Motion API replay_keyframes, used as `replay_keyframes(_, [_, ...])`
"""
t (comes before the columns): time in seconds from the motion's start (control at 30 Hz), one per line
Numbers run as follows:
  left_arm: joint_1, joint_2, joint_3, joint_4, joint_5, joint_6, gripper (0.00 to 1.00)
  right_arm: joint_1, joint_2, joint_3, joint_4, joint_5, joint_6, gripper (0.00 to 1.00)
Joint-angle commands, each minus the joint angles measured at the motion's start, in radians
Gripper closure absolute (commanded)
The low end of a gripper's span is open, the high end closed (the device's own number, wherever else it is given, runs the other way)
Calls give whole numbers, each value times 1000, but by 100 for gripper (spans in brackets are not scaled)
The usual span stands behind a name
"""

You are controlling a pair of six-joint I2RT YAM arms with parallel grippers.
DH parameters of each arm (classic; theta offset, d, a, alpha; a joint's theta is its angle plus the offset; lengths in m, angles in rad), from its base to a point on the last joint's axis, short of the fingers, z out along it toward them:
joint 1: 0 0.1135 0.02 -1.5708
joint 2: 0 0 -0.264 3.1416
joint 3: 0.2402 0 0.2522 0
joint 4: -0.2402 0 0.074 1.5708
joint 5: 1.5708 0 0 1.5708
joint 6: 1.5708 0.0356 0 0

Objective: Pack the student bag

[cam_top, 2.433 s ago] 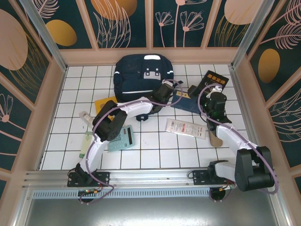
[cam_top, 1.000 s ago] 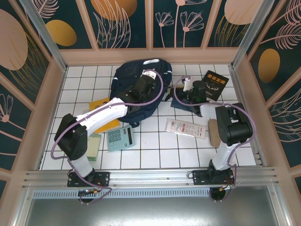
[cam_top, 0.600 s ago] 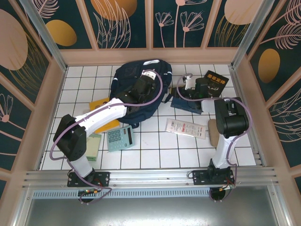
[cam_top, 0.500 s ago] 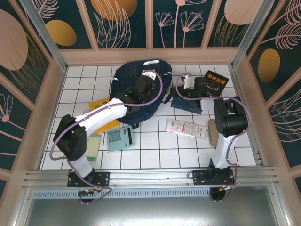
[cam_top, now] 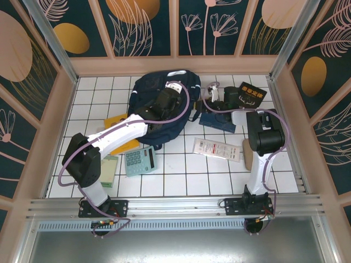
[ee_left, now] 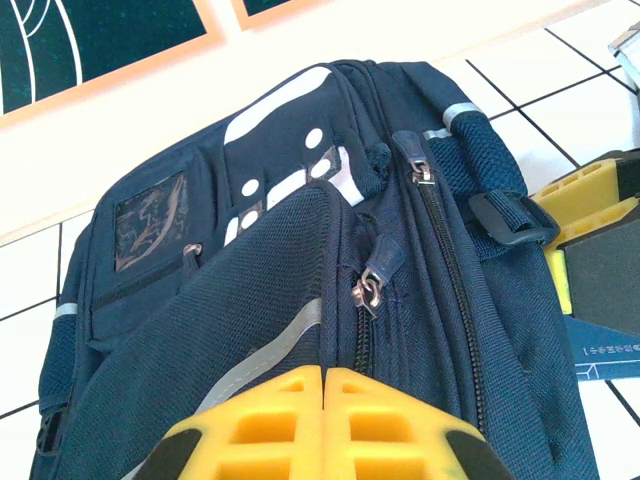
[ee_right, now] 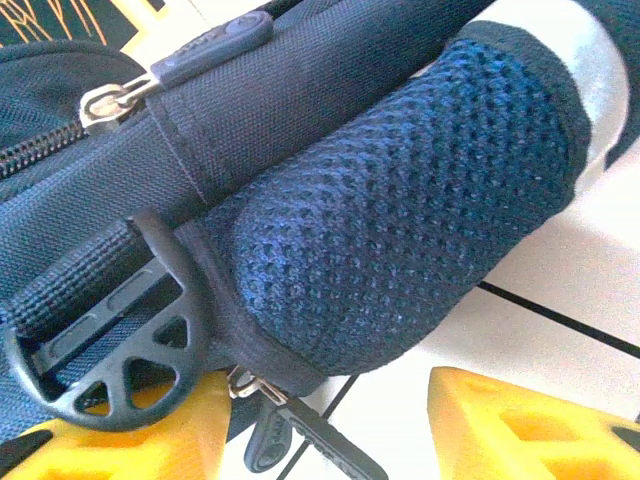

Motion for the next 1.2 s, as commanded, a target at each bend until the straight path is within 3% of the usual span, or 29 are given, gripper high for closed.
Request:
replay_keyframes(0.0, [5,-64,27,72,-29,4,100,6,12,22,-17,-89,-36,46])
replay_keyframes(0.2, [6,-61,28,75,-34,7,100,6,-23,-34,-6,-61,-44,48])
replay_keyframes(0.57, [5,-66,25,75,-37,13,100,6,-41,-60,-10,-16,-60,66])
replay_keyframes(0.9, [6,-44,28,73,-28,3,100,13,-127,-125,11,50,-77,100])
replay_keyframes(1.17, [8,59,117,49,18,-77,100,88,-210,-200,9,180,-125,100])
